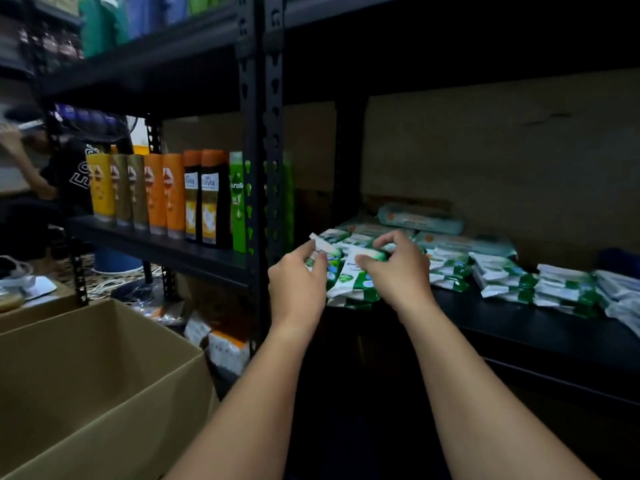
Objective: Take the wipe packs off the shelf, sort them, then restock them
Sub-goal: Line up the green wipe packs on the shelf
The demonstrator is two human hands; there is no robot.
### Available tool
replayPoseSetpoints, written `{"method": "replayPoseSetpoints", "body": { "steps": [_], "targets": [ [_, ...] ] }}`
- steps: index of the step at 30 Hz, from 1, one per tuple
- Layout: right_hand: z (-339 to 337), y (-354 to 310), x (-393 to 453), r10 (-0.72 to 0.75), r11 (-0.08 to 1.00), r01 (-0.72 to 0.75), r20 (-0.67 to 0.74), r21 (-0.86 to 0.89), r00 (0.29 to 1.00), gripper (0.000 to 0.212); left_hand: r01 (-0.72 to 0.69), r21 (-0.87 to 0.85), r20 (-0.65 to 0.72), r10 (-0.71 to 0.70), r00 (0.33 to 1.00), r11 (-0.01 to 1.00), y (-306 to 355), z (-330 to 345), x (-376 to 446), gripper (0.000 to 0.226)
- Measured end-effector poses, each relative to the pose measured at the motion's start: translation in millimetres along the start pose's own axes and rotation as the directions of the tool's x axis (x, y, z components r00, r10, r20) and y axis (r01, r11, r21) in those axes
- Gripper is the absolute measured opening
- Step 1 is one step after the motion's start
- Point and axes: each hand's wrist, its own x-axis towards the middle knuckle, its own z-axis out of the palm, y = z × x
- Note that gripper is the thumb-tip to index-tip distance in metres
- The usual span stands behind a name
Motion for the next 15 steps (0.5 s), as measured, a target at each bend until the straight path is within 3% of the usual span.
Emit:
{"method": "replayPoseSetpoints", "body": {
  "steps": [5, 9, 12, 15],
  "targets": [
    [0, -3, 4, -0.051, 0.971, 0.067, 0.078, -0.228, 0.996, 0.022, -0.027, 0.2, -0.043, 0.036, 0.998, 0.98, -7, 3, 12, 0.046],
    [-4, -10, 2, -0.039, 0.918, 0.062, 0.066, -0.391, 0.997, 0.042, -0.054, 0.216, -0.02, 0.059, 0.998, 0.975, -9, 2, 14, 0.056],
    [-23, -19, -1, 0.004, 0.946, 0.077, 0.248, -0.315, 0.969, 0.066, -0.056, 0.368, 0.055, 0.038, 0.998, 0.928, -8, 0, 19, 0.066],
    [-48, -27, -3, 0.052, 0.941, 0.129, 0.512, -0.313, 0.857, 0.09, -0.107, 0.476, 0.165, 0.03, 0.986, 0.873, -5, -16, 32, 0.062]
  ]
}}
